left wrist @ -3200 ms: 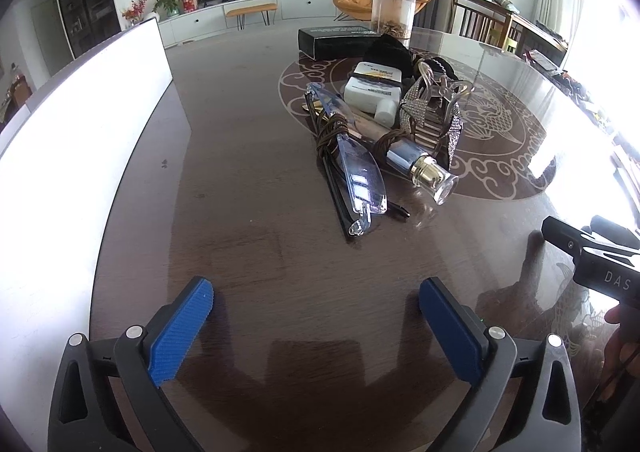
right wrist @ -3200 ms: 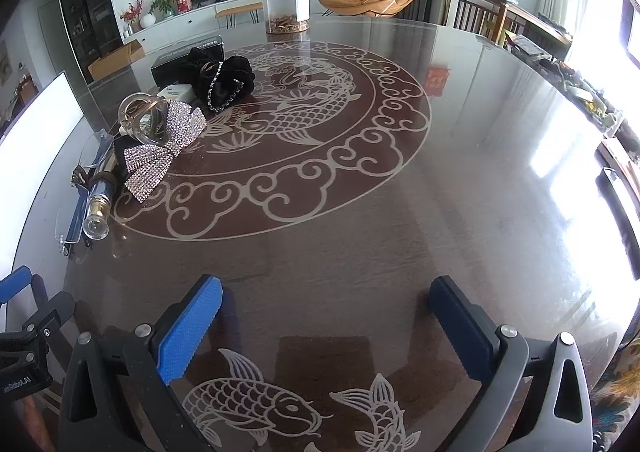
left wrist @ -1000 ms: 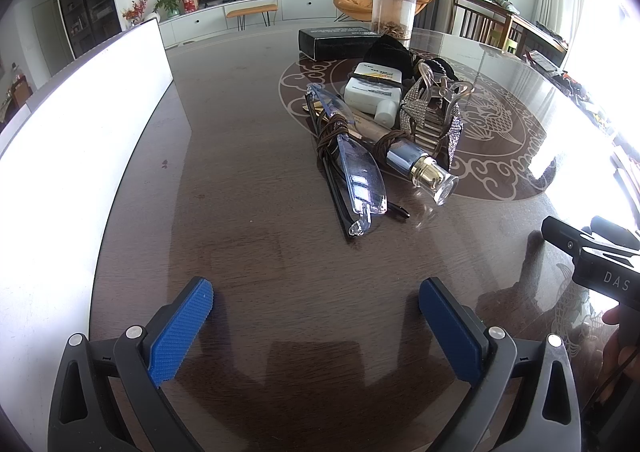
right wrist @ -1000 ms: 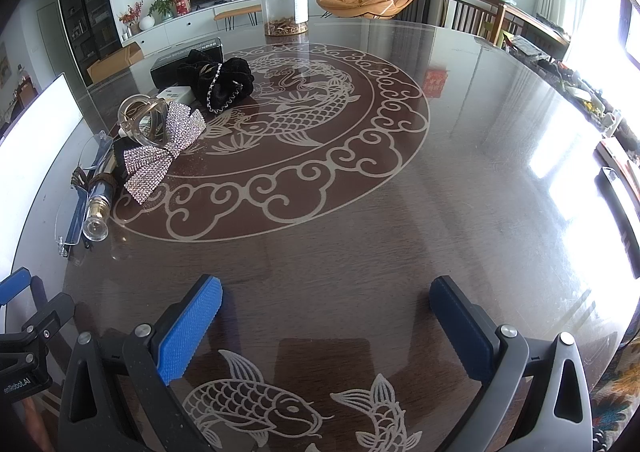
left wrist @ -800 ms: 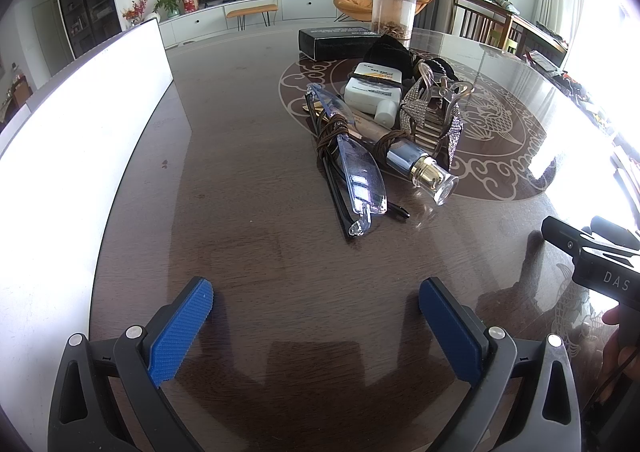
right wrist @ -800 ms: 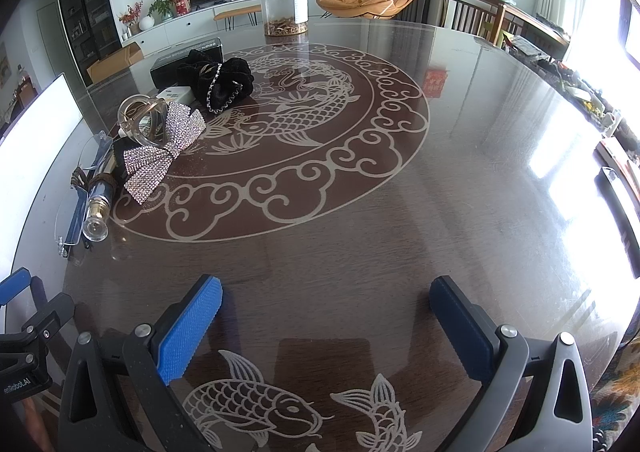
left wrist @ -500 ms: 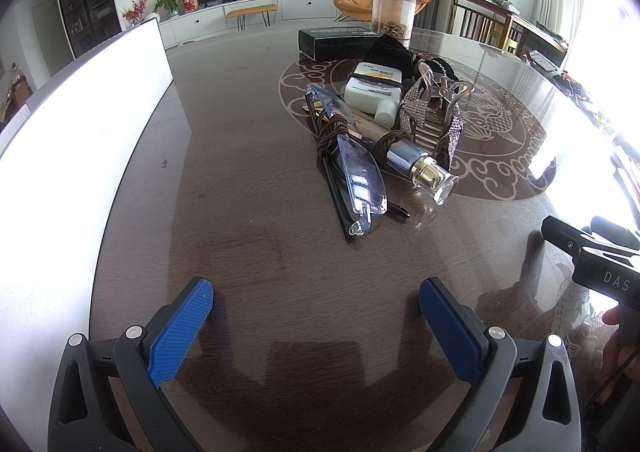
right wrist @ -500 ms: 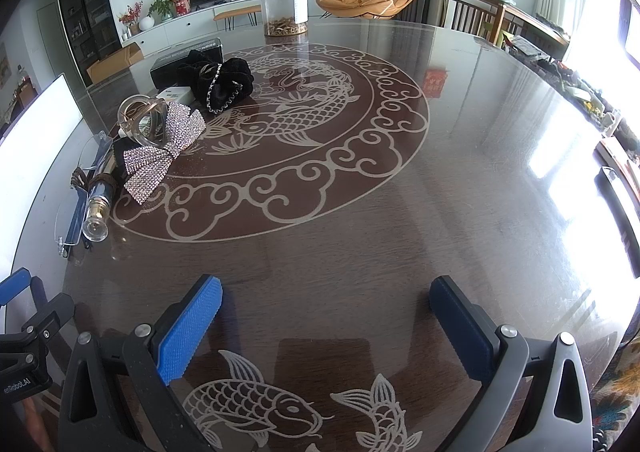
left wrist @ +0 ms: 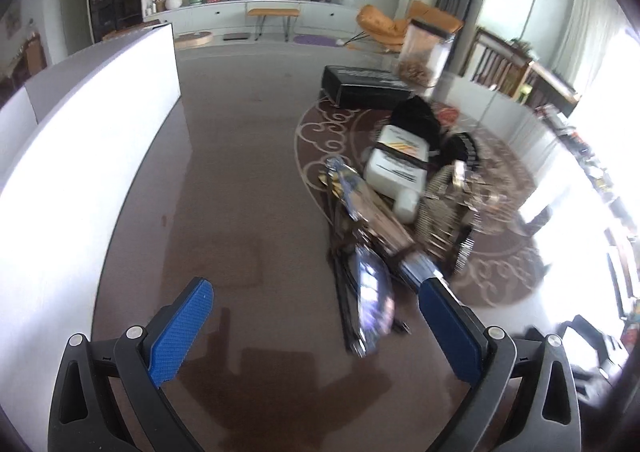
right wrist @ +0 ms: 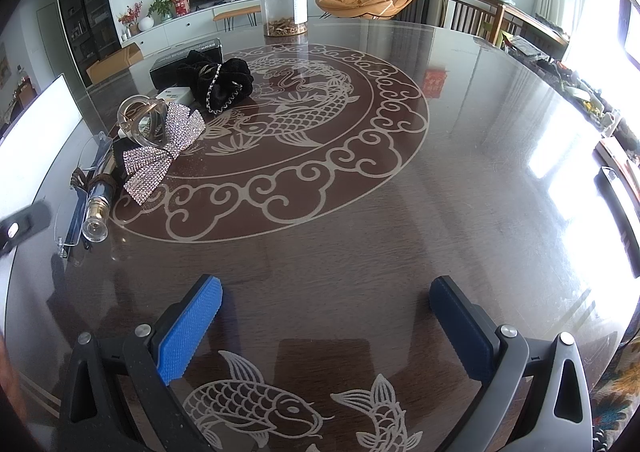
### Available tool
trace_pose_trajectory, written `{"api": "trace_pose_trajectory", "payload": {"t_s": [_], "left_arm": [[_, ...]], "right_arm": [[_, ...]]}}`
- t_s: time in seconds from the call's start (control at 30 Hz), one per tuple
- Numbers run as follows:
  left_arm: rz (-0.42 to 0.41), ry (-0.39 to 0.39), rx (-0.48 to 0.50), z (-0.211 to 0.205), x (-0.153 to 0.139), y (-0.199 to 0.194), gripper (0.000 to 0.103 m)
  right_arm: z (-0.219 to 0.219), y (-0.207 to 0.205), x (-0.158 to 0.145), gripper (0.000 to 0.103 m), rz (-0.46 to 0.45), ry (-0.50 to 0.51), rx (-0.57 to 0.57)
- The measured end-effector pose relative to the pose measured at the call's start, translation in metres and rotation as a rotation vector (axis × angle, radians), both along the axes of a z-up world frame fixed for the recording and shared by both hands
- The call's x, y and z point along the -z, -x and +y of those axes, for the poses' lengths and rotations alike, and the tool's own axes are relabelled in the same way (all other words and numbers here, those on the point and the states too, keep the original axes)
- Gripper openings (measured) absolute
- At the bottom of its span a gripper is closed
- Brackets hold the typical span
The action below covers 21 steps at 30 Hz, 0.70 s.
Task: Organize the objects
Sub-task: 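Lower the left tool onto the clear eyeglasses and close it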
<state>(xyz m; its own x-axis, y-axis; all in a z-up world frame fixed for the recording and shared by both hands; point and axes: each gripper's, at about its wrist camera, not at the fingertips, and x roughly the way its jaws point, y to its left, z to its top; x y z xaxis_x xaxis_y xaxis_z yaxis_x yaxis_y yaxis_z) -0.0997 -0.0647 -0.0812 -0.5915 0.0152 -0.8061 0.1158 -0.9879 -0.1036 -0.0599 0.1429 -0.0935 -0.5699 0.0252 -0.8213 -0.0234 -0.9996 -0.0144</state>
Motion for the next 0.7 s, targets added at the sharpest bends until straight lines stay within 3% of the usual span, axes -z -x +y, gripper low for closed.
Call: {"api": "trace_pose_trajectory", "payload": {"t_s": [0.1, 0.17, 0.23, 0.27, 0.33, 0.6, 0.67, 0.7], "left_arm": [[-0.031, 0.028, -0.016, 0.004, 0.01, 0.027, 0.103], [-0.026, 0.002, -0.027, 0.002, 0.012, 0.04, 0.095], [-0.039, 0.022, -0.036, 0.001, 0.015, 0.052, 0.059], [-0.035, 0.053, -0.041, 0.002, 0.015, 0.054, 0.053], [-0.029, 0.088, -0.042, 0.002, 0.015, 0.054, 0.028], [-0.04, 0.119, -0.091, -0.01, 0.011, 0.003, 0.026], [-0.032, 0.122, -0.091, -0.009, 0.011, -0.003, 0.031], [-0.03, 0.123, -0.093, -0.009, 0.012, -0.002, 0.045]], "right_arm": [[0.0, 0.0, 0.0, 0.103, 0.0, 0.0, 0.0], [0.0, 0.0, 0.0, 0.103, 0.0, 0.0, 0.0], [0.0, 0.0, 0.0, 0.103, 0.0, 0.0, 0.001], [0.0, 0.0, 0.0, 0.103, 0.0, 0.0, 0.001], [0.0, 0.0, 0.0, 0.103, 0.0, 0.0, 0.001], [0.0, 0.001, 0.0, 0.103, 0.0, 0.0, 0.001], [0.0, 0.001, 0.0, 0.103, 0.0, 0.0, 0.001], [0.0, 0.001, 0.001, 0.103, 0.0, 0.0, 0.001]]}}
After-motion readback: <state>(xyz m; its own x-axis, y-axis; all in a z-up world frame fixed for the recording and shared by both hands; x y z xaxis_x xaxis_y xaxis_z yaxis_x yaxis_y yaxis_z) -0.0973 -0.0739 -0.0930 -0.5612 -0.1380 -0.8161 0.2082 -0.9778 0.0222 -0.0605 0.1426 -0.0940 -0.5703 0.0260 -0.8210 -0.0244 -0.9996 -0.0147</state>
